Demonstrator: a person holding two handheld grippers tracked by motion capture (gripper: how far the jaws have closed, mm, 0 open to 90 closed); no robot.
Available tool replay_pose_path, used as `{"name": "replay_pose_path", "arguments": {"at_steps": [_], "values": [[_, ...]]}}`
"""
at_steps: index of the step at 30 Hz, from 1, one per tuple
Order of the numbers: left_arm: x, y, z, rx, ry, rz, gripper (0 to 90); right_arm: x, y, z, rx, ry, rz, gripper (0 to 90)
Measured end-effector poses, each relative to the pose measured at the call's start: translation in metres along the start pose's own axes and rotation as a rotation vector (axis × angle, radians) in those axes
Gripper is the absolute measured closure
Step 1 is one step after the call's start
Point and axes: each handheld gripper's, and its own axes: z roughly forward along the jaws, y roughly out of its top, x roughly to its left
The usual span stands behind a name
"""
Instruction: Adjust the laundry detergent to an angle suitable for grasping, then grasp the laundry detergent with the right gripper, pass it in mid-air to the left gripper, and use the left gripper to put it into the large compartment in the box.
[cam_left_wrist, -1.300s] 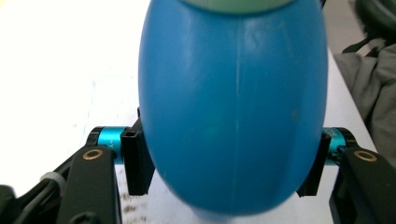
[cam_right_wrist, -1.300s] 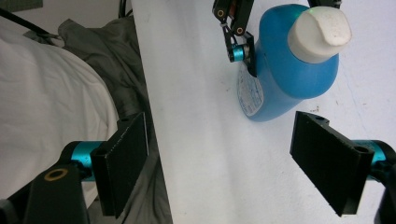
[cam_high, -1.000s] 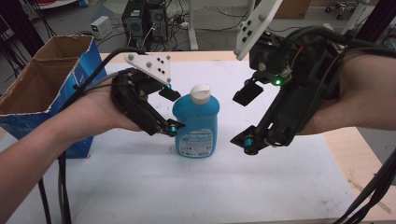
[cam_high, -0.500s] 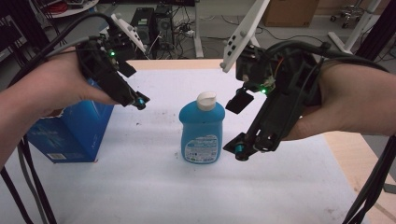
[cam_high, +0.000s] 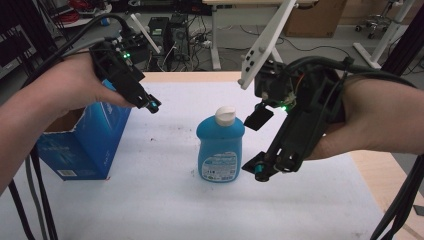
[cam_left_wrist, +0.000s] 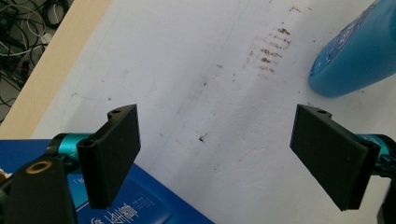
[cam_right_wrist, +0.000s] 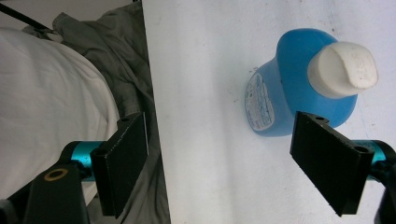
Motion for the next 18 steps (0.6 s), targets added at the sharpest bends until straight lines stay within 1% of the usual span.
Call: {"name": "replay_pose_path", "arguments": {"at_steps": [7,8,9,11,12,18], "values": [[-0.0035,0.0032,-0.0025,0.004,-0.003,0.008,16.2,0.0013,-0.0043,-0.0034,-0.007,-0.006,0.003,18.5],[-0.0036,0.0035,-0.0029,0.002,-0.008,0.014,16.2,0.0011,-0.005,-0.0041,-0.007,-0.008,0.006,18.5],[-0.0043,0.0036,-0.0027,0.0,-0.015,0.011,16.3,0.0012,-0.0058,-0.0044,-0.008,-0.01,0.01,18.4],[-0.0053,0.004,-0.0016,0.013,-0.016,0.022,16.2,0.0003,-0.0071,-0.0046,-0.007,-0.009,0.009,18.4],[-0.0049,0.0044,-0.0017,0.026,-0.017,0.037,16.2,0.0004,-0.0077,-0.0046,-0.007,-0.009,0.011,18.4],[-0.0055,0.0058,0.0003,0.025,-0.031,0.049,16.2,-0.0028,-0.0101,-0.0065,-0.021,-0.016,0.017,18.4]]}}
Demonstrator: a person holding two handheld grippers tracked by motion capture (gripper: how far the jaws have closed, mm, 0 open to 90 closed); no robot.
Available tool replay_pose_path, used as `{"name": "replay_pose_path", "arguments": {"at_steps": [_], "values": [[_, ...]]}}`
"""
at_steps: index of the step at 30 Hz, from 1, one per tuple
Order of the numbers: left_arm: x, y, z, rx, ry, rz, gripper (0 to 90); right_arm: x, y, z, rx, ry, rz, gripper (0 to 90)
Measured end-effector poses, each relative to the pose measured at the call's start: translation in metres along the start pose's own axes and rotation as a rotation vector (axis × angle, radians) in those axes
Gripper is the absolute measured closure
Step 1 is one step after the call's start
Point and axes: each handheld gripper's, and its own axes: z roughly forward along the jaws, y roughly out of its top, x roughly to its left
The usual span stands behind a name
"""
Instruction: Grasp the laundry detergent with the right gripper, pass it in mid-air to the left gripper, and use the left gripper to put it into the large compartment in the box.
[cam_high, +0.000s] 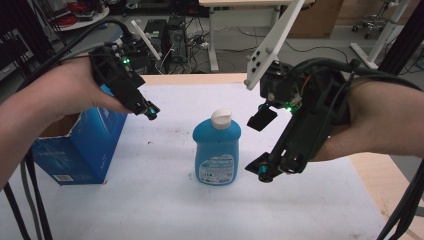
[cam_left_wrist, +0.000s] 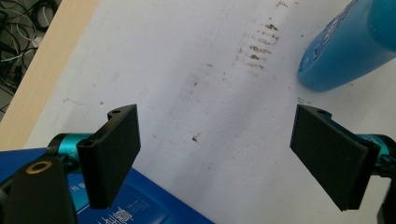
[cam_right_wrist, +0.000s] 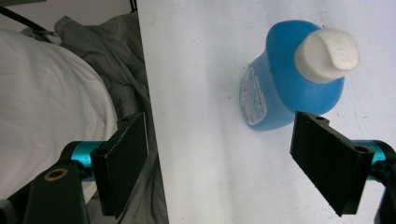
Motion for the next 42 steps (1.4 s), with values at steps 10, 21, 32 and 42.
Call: {"name": "replay_pose_path", "arguments": {"at_steps": [10,21,32,42], "values": [[0.004,-0.001,0.002,0.002,0.009,-0.001,16.2,-0.01,-0.009,-0.006,-0.018,-0.014,0.017,18.4],[0.007,-0.005,-0.002,-0.003,0.018,0.015,16.3,-0.025,-0.02,-0.016,-0.086,-0.043,0.021,18.4],[0.008,-0.007,-0.003,0.001,0.02,0.016,16.2,-0.043,-0.033,-0.02,-0.139,-0.065,0.042,18.4],[0.008,-0.009,-0.003,0.003,0.023,0.018,16.2,-0.055,-0.04,-0.012,-0.152,-0.057,0.041,18.4]]}}
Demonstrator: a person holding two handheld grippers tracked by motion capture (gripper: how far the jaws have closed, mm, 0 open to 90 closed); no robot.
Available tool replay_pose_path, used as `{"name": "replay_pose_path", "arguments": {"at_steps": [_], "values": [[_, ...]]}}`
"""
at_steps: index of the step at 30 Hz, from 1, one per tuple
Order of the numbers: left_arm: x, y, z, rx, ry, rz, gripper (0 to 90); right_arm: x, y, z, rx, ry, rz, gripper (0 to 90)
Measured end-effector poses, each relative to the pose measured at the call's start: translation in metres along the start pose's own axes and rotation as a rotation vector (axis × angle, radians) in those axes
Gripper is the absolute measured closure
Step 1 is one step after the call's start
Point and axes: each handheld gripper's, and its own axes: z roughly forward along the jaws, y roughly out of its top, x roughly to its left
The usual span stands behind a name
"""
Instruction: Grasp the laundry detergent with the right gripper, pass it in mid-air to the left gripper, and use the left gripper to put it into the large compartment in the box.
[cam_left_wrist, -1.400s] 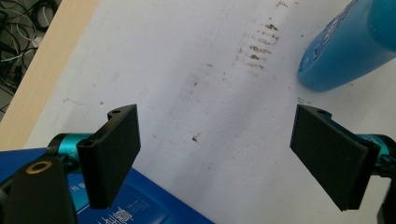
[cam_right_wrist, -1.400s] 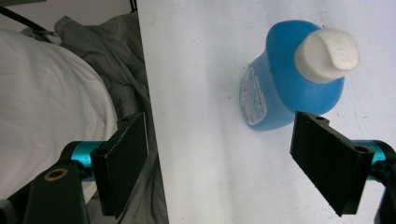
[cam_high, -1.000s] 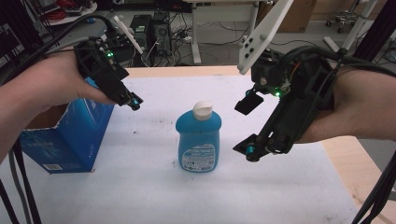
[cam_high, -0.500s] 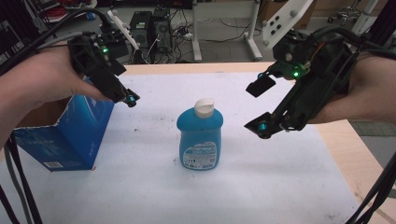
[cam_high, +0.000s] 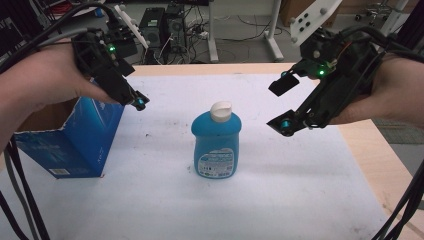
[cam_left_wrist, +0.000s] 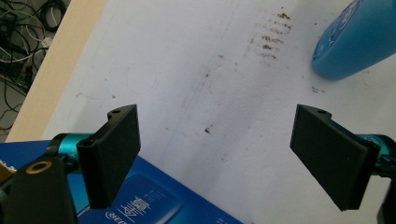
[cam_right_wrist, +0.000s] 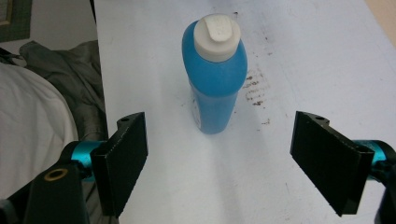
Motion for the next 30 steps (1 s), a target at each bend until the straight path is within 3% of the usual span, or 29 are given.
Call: {"name": "replay_pose_path", "arguments": {"at_steps": [22,30], "values": [[-0.001,0.0,0.0,0.01,-0.006,0.011,16.2,-0.024,-0.018,0.041,-0.026,0.049,-0.028,18.4],[-0.001,0.0,0.001,0.015,-0.012,0.012,16.2,-0.03,-0.021,0.058,-0.036,0.091,-0.038,18.5]]}}
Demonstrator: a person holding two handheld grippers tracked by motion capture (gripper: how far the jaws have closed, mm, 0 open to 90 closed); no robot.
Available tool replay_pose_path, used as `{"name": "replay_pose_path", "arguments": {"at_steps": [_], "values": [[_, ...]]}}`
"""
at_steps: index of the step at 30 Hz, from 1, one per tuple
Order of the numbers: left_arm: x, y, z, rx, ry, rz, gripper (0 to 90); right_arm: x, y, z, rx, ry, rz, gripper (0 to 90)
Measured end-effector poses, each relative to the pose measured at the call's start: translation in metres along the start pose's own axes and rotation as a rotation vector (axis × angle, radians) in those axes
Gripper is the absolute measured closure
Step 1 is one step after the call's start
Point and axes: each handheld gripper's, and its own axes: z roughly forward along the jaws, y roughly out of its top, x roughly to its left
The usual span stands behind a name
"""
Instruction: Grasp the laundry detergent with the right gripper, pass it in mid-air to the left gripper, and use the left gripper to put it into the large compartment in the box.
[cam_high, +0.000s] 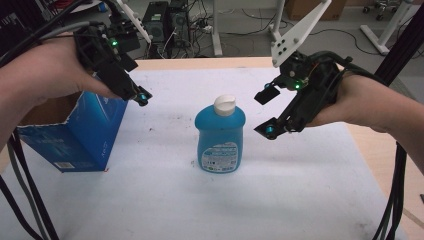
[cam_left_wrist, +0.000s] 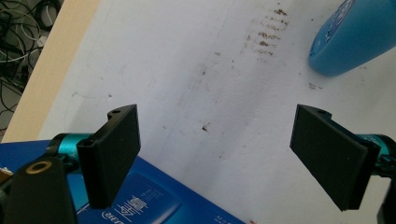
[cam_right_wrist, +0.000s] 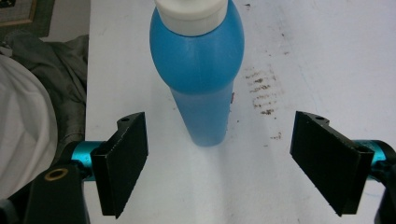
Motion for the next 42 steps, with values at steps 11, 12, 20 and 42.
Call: {"name": "replay_pose_path", "arguments": {"at_steps": [11,12,20,42], "values": [[-0.001,0.0,0.0,0.002,0.0,0.004,16.2,-0.003,0.002,0.02,0.002,0.035,-0.021,18.5],[-0.001,0.0,-0.001,0.003,-0.001,0.005,16.2,-0.003,0.002,0.022,0.005,0.037,-0.022,18.5],[-0.002,0.0,0.001,0.005,-0.005,0.009,16.2,-0.003,0.005,0.034,0.003,0.059,-0.046,18.6],[-0.003,0.0,0.002,0.009,-0.005,0.008,16.2,-0.003,0.012,0.059,-0.008,0.082,-0.071,18.7]]}}
